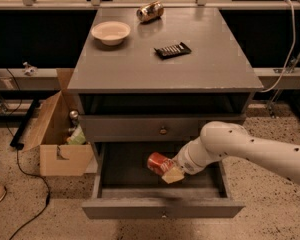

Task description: Place coke can into middle drawer

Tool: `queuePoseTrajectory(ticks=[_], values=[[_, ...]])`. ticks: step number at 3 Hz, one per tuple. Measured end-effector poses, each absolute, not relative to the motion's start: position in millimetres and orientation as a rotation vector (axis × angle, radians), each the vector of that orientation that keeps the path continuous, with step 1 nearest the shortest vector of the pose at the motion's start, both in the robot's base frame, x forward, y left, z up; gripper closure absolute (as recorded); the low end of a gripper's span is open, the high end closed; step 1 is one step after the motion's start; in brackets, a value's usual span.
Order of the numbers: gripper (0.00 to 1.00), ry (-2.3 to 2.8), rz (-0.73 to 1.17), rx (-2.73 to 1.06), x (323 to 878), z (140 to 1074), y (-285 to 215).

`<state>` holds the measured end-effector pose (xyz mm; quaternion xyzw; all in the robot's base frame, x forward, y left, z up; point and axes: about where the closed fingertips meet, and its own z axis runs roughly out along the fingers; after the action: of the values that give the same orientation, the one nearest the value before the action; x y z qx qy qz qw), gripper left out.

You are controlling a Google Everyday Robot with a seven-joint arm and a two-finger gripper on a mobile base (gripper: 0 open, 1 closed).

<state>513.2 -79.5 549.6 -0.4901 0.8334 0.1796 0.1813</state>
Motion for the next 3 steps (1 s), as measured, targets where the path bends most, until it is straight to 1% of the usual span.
queuePoseTrajectory(ticks=[1,2,3], values=[[0.73,2.35,0.576,-1.351,523.2,512.3,-70.9],[0.5,2.347,0.612,-1.329,525.5,498.6,-64.4],[0.48,2.306,0.612,-1.315,506.9,526.0,-44.1]])
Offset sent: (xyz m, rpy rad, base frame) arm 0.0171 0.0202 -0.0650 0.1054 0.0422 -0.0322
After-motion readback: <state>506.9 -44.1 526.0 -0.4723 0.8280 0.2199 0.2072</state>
